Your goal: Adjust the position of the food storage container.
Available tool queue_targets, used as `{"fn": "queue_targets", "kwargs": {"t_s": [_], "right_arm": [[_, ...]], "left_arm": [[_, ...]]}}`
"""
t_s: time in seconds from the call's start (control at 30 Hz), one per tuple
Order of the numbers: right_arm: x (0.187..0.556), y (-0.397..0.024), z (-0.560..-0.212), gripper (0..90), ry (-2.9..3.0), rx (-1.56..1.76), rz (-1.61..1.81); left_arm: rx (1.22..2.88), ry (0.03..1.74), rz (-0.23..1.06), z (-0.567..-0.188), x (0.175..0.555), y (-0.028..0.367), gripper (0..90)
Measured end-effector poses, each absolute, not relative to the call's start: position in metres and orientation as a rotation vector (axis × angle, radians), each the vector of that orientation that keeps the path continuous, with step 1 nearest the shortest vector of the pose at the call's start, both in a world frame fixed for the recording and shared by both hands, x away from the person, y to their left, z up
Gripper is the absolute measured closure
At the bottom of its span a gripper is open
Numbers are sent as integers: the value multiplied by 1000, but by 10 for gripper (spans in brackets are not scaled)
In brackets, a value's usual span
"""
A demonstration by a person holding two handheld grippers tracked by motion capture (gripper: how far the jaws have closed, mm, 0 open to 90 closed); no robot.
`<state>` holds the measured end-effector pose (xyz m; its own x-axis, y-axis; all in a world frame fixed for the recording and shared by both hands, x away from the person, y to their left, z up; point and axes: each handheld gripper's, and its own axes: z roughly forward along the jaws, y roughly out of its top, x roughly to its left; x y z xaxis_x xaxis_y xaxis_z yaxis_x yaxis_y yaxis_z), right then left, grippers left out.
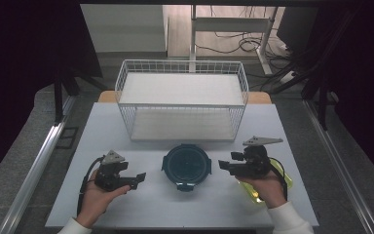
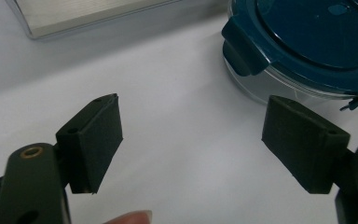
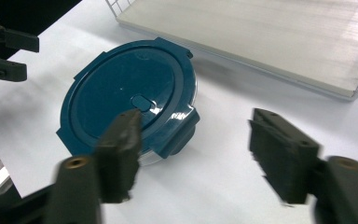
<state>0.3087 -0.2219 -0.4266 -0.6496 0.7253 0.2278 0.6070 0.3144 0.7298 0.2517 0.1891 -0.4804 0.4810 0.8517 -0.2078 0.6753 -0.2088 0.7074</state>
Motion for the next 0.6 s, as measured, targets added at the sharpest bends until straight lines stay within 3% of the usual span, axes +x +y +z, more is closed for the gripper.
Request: {"fn": "queue_targets", "kwargs": {"t_s": [0.2, 0.6], "right_arm": [[305, -221, -427, 217, 2410, 1281, 1256], [308, -226, -428, 165, 2415, 1361, 1316]], "left_arm": [[1948, 1265, 291, -480, 252, 191, 199], [1910, 1269, 243, -480, 253, 195, 166]]}}
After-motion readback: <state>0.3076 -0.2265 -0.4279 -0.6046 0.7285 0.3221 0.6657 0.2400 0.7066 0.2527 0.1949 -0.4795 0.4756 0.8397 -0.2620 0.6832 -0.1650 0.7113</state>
